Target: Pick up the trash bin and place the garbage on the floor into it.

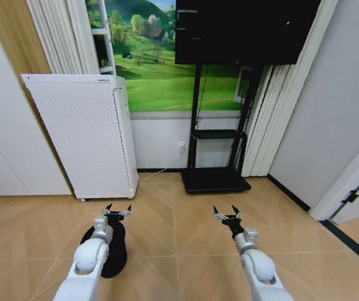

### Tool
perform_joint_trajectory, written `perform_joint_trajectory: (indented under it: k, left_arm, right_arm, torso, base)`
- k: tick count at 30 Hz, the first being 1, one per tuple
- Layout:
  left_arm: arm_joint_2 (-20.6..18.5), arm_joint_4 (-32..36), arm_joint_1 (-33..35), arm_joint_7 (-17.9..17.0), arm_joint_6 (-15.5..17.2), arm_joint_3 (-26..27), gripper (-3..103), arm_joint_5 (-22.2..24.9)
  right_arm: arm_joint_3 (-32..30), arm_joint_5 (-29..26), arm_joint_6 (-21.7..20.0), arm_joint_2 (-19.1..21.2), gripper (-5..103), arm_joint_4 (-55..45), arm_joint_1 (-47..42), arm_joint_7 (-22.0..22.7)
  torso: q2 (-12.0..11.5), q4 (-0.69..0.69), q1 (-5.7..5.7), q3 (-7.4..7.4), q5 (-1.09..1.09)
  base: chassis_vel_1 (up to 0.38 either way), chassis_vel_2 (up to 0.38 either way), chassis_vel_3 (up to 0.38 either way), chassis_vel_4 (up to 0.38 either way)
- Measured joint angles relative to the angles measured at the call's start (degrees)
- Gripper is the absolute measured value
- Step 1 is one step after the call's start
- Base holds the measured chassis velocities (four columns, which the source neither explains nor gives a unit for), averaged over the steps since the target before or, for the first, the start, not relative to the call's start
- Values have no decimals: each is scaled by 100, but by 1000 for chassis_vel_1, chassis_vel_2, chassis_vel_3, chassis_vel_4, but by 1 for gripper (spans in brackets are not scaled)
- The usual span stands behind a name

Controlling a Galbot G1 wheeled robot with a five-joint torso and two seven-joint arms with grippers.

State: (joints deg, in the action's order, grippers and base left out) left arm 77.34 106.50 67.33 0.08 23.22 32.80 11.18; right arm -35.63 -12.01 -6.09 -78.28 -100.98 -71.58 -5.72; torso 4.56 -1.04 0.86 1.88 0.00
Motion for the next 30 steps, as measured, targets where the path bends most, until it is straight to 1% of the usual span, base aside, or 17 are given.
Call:
perform_joint_trajectory:
  k: [1,4,7,8,10,12,15,16,18,19,22,23,30]
  left_arm:
    - [0,0,0,0,0,0,100,0]
    - [71,-40,-1,-261,-108,-19,100,38]
    - [96,-49,-1,-346,-135,-22,100,50]
    - [123,-51,2,-423,-145,-20,100,60]
    - [141,-21,41,-469,-103,-5,100,95]
    - [141,1,56,-473,-81,-2,100,101]
    - [131,49,85,-459,-28,13,100,98]
    - [131,49,85,-459,-28,13,100,98]
    - [119,51,74,-403,3,26,100,101]
    - [119,51,74,-403,3,26,100,101]
    - [101,51,70,-320,61,32,100,112]
    - [101,51,70,-320,61,32,100,112]
    - [110,27,78,-322,66,76,100,118]
  right_arm:
    - [0,0,0,0,100,0,0,0]
    - [-5,-5,55,2,100,49,-35,-3]
    - [-7,-6,67,0,100,60,-49,-4]
    - [-9,-7,81,-3,100,65,-57,-6]
    - [-14,-15,92,-3,100,70,-59,-7]
    - [-14,-18,95,-2,100,73,-58,-7]
    - [-20,-24,110,4,100,84,-46,-11]
    - [-20,-24,110,4,100,84,-46,-11]
    - [-20,-32,116,3,100,84,-44,-13]
    - [-20,-32,116,3,100,84,-44,-13]
    - [-19,-79,47,5,100,35,-69,-12]
    - [-19,-79,47,5,100,35,-69,-12]
    - [-23,-83,34,11,100,38,-63,-7]
  torso:
    - [0,0,0,0,0]
    - [56,-1,7,46,1]
    - [86,0,13,71,0]
    - [124,-1,18,103,1]
    - [186,0,28,156,0]
    - [208,0,33,173,1]
    - [316,0,52,261,0]
    - [316,0,52,261,0]
    - [399,0,67,329,0]
    - [399,0,67,329,0]
    - [503,0,92,410,0]
    - [503,0,92,410,0]
    - [662,0,129,530,0]
  base:
    - [0,0,0,0]
    - [0,0,0,0]
    - [0,0,0,0]
    - [0,0,0,0]
    - [0,0,0,0]
    - [0,0,0,0]
    - [0,0,0,0]
    - [0,0,0,0]
    - [0,0,0,0]
    - [0,0,0,0]
    - [0,0,0,0]
    - [0,0,0,0]
    - [0,0,0,0]
